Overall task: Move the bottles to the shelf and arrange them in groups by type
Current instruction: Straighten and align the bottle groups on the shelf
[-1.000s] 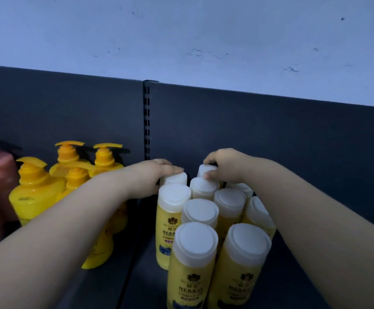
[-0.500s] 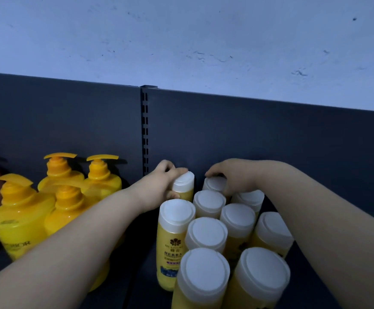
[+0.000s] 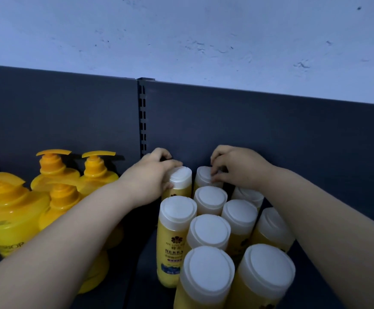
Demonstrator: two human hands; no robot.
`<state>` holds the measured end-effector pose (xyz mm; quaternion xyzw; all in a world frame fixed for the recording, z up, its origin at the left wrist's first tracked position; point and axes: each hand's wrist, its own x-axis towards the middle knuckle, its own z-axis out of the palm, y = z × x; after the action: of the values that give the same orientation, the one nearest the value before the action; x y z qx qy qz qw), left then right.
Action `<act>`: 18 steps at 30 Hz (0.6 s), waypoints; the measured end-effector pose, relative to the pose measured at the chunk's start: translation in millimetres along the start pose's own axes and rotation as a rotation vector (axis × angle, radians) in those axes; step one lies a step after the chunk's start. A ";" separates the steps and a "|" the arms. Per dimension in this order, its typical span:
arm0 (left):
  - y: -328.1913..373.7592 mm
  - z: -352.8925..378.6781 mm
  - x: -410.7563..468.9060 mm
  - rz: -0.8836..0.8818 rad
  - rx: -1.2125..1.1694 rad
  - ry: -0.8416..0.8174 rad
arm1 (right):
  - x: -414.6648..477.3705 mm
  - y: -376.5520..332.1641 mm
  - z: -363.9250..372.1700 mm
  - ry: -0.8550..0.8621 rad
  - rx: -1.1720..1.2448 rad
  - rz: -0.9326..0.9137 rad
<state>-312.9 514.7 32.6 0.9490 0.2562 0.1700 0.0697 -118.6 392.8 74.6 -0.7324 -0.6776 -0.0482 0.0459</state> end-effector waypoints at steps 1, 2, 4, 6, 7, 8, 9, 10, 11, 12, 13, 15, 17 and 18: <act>4.2 -7.3 -3.9 0.020 -0.039 0.021 | -2.3 0.6 -3.4 0.011 0.002 0.003; 9.0 -15.4 -8.6 0.048 -0.094 0.015 | -5.2 0.5 -6.5 0.017 0.008 0.009; 16.9 -30.3 -19.8 0.115 -0.152 -0.116 | -13.1 -5.4 -13.1 -0.001 0.094 0.014; 22.8 -40.6 -31.5 0.169 -0.126 -0.310 | -23.3 -17.4 -17.9 -0.106 0.220 -0.004; 23.7 -42.8 -35.6 0.184 -0.106 -0.388 | -27.5 -24.1 -18.1 -0.177 0.220 -0.018; 24.8 -44.0 -38.4 0.197 -0.083 -0.437 | -29.6 -29.5 -16.4 -0.234 0.167 -0.029; 25.8 -43.1 -39.9 0.209 -0.063 -0.460 | -30.0 -33.4 -13.1 -0.260 0.106 -0.035; 28.4 -41.4 -41.1 0.220 -0.060 -0.459 | -28.8 -36.3 -9.1 -0.262 0.065 -0.032; 31.5 -37.3 -41.6 0.226 -0.074 -0.437 | -26.5 -38.3 -5.3 -0.251 0.053 -0.023; 35.7 -31.9 -42.1 0.234 -0.097 -0.397 | -24.4 -39.5 -1.8 -0.243 0.056 -0.013; 38.9 -25.6 -42.1 0.238 -0.121 -0.349 | -23.0 -40.6 0.8 -0.238 0.061 -0.005; 41.4 -15.7 -40.6 0.200 -0.145 -0.280 | -21.7 -41.3 2.6 -0.238 0.048 0.011; 37.8 -9.9 -36.1 0.163 -0.115 -0.259 | -21.8 -39.9 2.7 -0.232 0.024 0.033; 35.5 -8.2 -33.4 0.165 -0.092 -0.251 | -22.0 -39.1 2.6 -0.228 0.013 0.047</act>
<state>-326.5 467.5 38.4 0.9764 0.1586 0.0669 0.1306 -159.3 374.4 69.2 -0.7483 -0.6615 0.0411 -0.0255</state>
